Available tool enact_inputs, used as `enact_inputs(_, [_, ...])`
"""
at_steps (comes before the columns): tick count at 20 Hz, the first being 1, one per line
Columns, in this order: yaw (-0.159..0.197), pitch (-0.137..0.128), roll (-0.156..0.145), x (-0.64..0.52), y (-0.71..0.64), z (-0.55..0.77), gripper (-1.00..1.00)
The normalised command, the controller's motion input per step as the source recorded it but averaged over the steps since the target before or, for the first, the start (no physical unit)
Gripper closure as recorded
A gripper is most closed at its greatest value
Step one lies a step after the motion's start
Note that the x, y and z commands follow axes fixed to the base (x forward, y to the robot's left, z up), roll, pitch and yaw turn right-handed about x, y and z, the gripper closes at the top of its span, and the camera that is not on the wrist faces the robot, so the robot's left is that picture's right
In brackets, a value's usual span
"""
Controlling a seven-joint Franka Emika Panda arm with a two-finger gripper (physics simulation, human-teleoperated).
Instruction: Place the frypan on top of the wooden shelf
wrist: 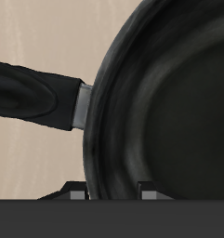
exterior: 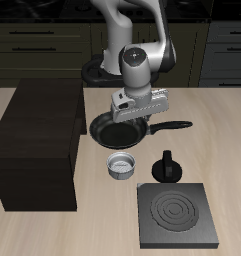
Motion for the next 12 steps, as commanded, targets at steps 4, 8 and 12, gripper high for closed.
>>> enact_inputs(4, [-0.005,0.005,0.011,0.00,0.06,0.11,1.00])
enact_inputs(8, [0.020,-0.028,0.023,0.02,0.11,0.19,1.00])
enact_inputs(12, [-0.015,-0.026,-0.012,0.01,0.00,0.31,1.00])
